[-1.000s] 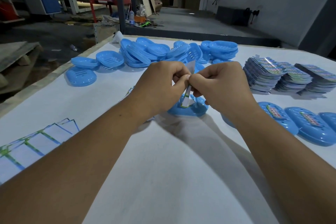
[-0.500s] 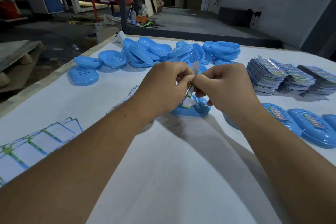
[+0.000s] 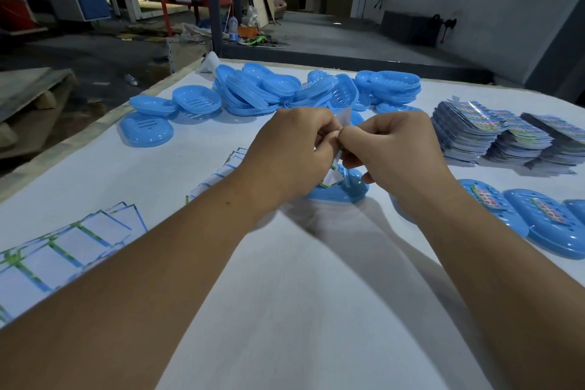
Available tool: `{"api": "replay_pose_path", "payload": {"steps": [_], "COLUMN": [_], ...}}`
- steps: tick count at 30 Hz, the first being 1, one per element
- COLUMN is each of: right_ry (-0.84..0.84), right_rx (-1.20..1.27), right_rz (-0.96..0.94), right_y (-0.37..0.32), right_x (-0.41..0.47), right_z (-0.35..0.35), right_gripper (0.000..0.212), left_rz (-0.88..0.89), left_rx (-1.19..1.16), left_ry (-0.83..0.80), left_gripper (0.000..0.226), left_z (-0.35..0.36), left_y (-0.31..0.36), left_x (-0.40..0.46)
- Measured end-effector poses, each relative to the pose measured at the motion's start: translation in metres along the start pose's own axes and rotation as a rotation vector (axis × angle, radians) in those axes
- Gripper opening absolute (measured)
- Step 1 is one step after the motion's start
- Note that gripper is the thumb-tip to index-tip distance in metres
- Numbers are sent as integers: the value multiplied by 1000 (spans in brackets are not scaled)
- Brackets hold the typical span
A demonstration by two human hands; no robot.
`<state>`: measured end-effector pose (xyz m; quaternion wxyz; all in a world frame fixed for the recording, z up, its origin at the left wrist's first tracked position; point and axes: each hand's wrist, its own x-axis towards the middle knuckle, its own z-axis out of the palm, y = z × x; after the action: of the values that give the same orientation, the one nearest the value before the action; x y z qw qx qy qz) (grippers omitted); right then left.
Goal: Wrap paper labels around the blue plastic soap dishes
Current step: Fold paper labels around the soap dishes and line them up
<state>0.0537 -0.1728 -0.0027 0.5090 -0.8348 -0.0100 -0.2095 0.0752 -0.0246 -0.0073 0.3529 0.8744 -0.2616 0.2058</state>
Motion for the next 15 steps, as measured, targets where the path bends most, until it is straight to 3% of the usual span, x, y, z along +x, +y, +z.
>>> {"api": "replay_pose_path", "payload": {"steps": [15], "right_ry": [-11], "right_rx": [79], "right_rz": [91], "right_y": [0], "right_x": [4], "right_z": [2], "right_gripper": [16], "left_rz": [-38], "left_rx": [56], "left_ry": [21], "left_gripper": [12], "left_z": [0], "left_y": [5], "left_x": [-1]}}
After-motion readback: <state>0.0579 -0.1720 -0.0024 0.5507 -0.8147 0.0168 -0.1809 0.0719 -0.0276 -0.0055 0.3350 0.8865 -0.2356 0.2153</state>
